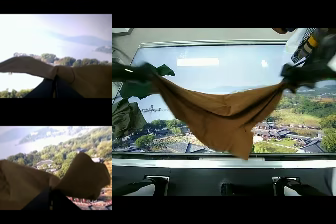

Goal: Fold the clothes and pants, and hang the long-sleeved shirts on hangers.

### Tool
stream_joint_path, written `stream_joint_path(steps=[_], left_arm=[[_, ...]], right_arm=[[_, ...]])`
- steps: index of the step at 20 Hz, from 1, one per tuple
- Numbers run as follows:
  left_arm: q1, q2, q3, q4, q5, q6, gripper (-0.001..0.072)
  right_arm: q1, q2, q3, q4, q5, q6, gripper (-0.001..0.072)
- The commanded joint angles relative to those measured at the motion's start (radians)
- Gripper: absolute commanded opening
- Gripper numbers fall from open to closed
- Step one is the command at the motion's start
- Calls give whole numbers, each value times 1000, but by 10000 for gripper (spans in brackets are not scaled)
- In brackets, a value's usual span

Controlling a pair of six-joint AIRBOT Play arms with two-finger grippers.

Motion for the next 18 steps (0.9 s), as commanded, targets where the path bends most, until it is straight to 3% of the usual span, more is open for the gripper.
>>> stream_joint_path(steps=[1,6,7,8,9,12,14,18], left_arm=[[-63,-244,-54,-10,22,29,13],[-105,-351,-54,-10,47,49,21],[-96,-342,-54,-10,38,52,158],[-86,-327,-52,-19,19,93,467],[-70,-300,-52,-39,-3,158,695],[-6,-193,-69,-90,-113,185,696],[35,-94,-179,-247,-150,177,692],[-2,144,-624,-475,-43,178,692]], right_arm=[[0,-300,1,119,-13,0,30],[0,-430,1,170,-93,0,29],[0,-428,2,161,-105,0,29],[0,-426,2,154,-104,0,29],[0,-423,1,145,-97,0,29],[0,-404,2,110,-68,0,29],[0,-381,2,90,-43,0,29],[0,-342,2,92,18,0,30]])
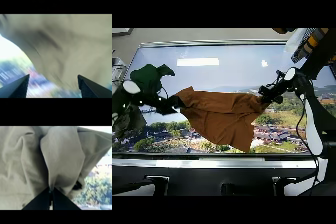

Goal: Fold the clothes and pants, and hang the long-sleeved shirts on hangers.

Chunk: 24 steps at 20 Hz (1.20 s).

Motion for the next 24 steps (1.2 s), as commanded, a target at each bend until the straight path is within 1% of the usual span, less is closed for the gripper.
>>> stream_joint_path(steps=[1,3,6,9,11,13,16,22,23,24], left_arm=[[-40,193,-367,-246,105,8,692],[-108,254,-562,-373,208,8,692],[-222,266,-715,-483,319,8,688],[-333,262,-728,-527,444,8,687],[-391,260,-728,-578,552,7,687],[-430,241,-728,-651,626,8,688],[-475,187,-728,-728,674,11,685],[-512,106,-705,-777,686,11,669],[-517,101,-687,-777,696,11,647],[-523,95,-664,-777,707,11,536]], right_arm=[[0,33,0,-6,69,0,30],[0,53,0,-8,117,0,30],[0,86,0,-7,161,0,30],[0,118,0,-7,170,-5,30],[0,135,0,-7,171,-14,30],[0,152,0,-7,173,-19,30],[0,173,0,-7,174,-18,30],[0,193,0,-6,181,-18,30],[0,195,0,-6,181,-18,30],[0,196,0,-5,182,-18,30]])
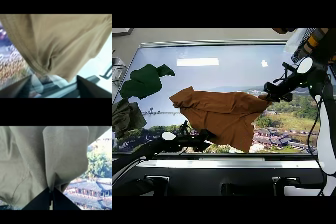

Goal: Fold the clothes and pants, and hang the long-sleeved shirts on hangers.

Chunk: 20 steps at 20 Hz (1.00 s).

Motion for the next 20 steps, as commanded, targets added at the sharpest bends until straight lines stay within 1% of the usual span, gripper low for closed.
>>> stream_joint_path(steps=[1,2,6,7,8,9,11,13,15,16,18,20], left_arm=[[-22,-30,59,-18,50,2,426],[-22,-41,86,-18,53,2,365],[-22,-109,149,-18,32,1,364],[-22,-127,158,-18,14,2,351],[-20,-138,167,-18,-12,8,107],[-19,-137,179,-18,-29,49,14],[-7,-121,229,-17,-78,129,13],[48,-86,299,-9,-149,186,11],[155,-21,406,74,-214,191,9],[217,20,472,131,-234,172,9],[357,108,638,303,-286,71,9],[486,181,833,492,-378,-17,9]], right_arm=[[0,10,0,2,2,2,30],[0,11,0,2,2,4,30],[0,23,0,4,3,8,30],[0,28,0,5,3,8,30],[0,34,0,5,2,8,30],[0,42,0,4,1,8,29],[0,64,0,4,-10,5,29],[0,101,0,3,-63,-41,29],[0,166,1,-11,-161,-81,28],[0,209,1,-35,-221,-84,28],[0,321,1,-86,-351,-84,27],[0,436,1,-119,-433,-116,27]])
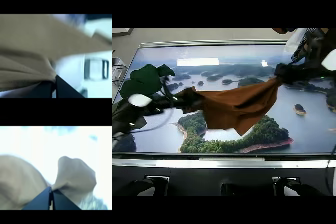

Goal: Fold the clothes and pants, and hang the long-sleeved shirts on hangers.

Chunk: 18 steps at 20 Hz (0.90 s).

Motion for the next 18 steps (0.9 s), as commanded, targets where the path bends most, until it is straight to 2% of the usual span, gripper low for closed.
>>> stream_joint_path(steps=[1,3,6,8,10,14,18], left_arm=[[220,128,323,337,-178,-135,9],[306,185,505,491,-286,-166,9],[385,285,684,642,-394,-168,10],[422,366,735,699,-407,-174,10],[445,437,740,752,-406,-218,11],[447,472,739,793,-406,-232,12],[447,356,737,722,-406,-202,12]], right_arm=[[0,200,1,-64,-186,-51,27],[0,328,1,-68,-186,-79,27],[0,517,1,-69,-173,-80,27],[0,618,1,-79,-152,-68,27],[0,687,1,-126,-130,-12,27],[0,712,1,-146,-138,32,27],[0,573,1,-127,-124,56,28]])
